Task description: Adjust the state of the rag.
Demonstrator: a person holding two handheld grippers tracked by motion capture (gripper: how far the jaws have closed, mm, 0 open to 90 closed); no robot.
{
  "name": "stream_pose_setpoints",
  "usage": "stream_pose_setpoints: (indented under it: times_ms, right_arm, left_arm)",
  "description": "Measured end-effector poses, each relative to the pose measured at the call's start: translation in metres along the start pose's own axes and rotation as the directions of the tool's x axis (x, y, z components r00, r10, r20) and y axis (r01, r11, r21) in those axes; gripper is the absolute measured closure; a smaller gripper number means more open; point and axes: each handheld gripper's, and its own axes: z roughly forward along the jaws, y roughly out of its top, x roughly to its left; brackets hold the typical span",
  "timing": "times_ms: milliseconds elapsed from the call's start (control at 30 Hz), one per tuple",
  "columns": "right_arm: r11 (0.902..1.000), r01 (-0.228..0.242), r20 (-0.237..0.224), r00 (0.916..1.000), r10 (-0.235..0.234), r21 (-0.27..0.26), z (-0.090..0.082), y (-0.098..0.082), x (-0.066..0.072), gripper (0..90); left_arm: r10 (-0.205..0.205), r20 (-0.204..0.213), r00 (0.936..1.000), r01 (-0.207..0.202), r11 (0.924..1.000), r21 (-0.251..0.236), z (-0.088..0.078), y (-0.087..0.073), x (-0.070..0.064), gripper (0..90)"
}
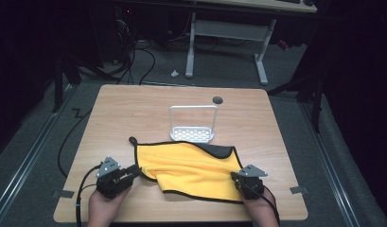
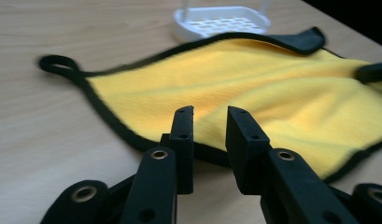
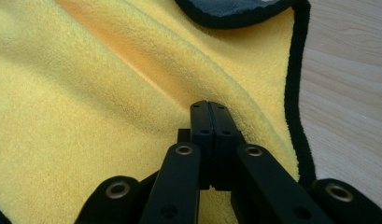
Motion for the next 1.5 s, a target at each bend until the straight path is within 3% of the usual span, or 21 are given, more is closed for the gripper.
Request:
stream_pose_setpoints:
  times_ms: [100,167,300,367,433,500,567,667,733,933,1033,1100,1200,1267,1300,1367,1433,1500]
  right_arm:
    - [1.0000,-0.004,-0.005,1.0000,0.004,-0.001,0.000,0.000,0.000,90.0]
    - [1.0000,-0.004,-0.006,1.0000,0.004,-0.002,0.000,0.000,-0.001,90.0]
    - [1.0000,-0.004,-0.011,0.9999,0.004,-0.006,0.000,-0.001,-0.001,90.0]
    - [0.9999,-0.007,-0.014,0.9999,0.007,-0.010,0.000,-0.001,-0.002,89.7]
    - [0.9999,-0.009,-0.015,0.9998,0.008,-0.010,0.000,-0.002,-0.002,89.6]
    - [0.9999,-0.006,-0.018,0.9998,0.006,-0.011,0.000,-0.002,-0.002,89.6]
    - [0.9999,-0.005,-0.021,0.9998,0.004,-0.011,0.000,-0.002,-0.003,89.6]
    - [0.9999,-0.002,-0.021,0.9998,0.002,-0.010,0.000,-0.001,-0.003,89.6]
    - [1.0000,-0.001,-0.018,0.9998,0.001,-0.009,0.000,-0.001,-0.002,89.6]
    - [0.9999,-0.011,-0.021,0.9997,0.010,-0.010,0.000,-0.002,-0.002,89.6]
    - [0.9999,-0.012,-0.024,0.9997,0.011,-0.009,0.000,-0.002,-0.002,89.6]
    - [0.9999,-0.008,-0.025,0.9996,0.008,-0.009,0.000,-0.001,-0.002,89.5]
    - [1.0000,-0.005,-0.026,0.9996,0.004,-0.009,0.000,-0.001,-0.002,89.6]
    - [0.9999,-0.005,-0.027,0.9996,0.005,-0.010,0.000,-0.001,-0.002,89.6]
    - [0.9999,-0.005,-0.028,0.9996,0.005,-0.010,0.000,-0.001,-0.002,89.6]
    - [0.9999,-0.007,-0.028,0.9996,0.007,-0.009,0.000,-0.001,-0.002,89.6]
    - [0.9999,-0.007,-0.027,0.9996,0.007,-0.010,0.000,-0.001,-0.002,89.6]
    - [0.9999,-0.007,-0.027,0.9996,0.006,-0.011,0.000,-0.001,-0.002,89.6]
  left_arm:
    - [0.036,0.024,0.9991,-0.037,0.9983,0.044,0.010,-0.008,-0.019,68.9]
    - [0.078,0.016,0.9968,-0.079,0.9955,0.053,0.020,-0.008,-0.027,66.8]
    - [0.132,-0.027,0.9908,-0.130,0.9888,0.073,0.042,-0.004,-0.030,64.3]
    - [0.150,-0.060,0.9869,-0.143,0.9835,0.112,0.050,-0.005,-0.027,63.5]
    - [0.139,-0.065,0.9882,-0.130,0.9832,0.128,0.052,-0.007,-0.024,65.3]
    - [0.148,-0.070,0.9865,-0.136,0.9783,0.157,0.054,-0.010,-0.022,72.1]
    - [0.119,-0.056,0.9913,-0.110,0.9837,0.142,0.051,-0.012,-0.017,76.9]
    - [0.125,-0.055,0.9906,-0.115,0.9811,0.155,0.048,-0.013,-0.012,87.1]
    - [0.108,-0.039,0.9934,-0.100,0.9807,0.168,0.046,-0.011,-0.009,87.5]
    - [0.107,-0.012,0.9942,-0.103,0.9738,0.203,0.037,-0.011,-0.001,89.0]
    - [0.118,-0.025,0.9927,-0.110,0.9707,0.213,0.032,-0.011,0.003,89.7]
    - [0.119,-0.056,0.9913,-0.105,0.9733,0.204,0.029,-0.012,0.006,89.7]
    - [0.089,-0.079,0.9929,-0.073,0.9803,0.184,0.028,-0.013,0.004,87.9]
    - [0.072,-0.056,0.9959,-0.062,0.9849,0.162,0.028,-0.011,-0.002,84.2]
    - [0.082,-0.043,0.9957,-0.075,0.9852,0.154,0.029,-0.010,-0.007,82.6]
    - [0.117,-0.025,0.9928,-0.112,0.9818,0.153,0.033,-0.008,-0.018,81.4]
    - [0.125,0.013,0.9921,-0.125,0.9798,0.156,0.037,-0.008,-0.025,79.4]
    - [0.143,0.027,0.9894,-0.145,0.9706,0.192,0.042,-0.012,-0.029,78.4]
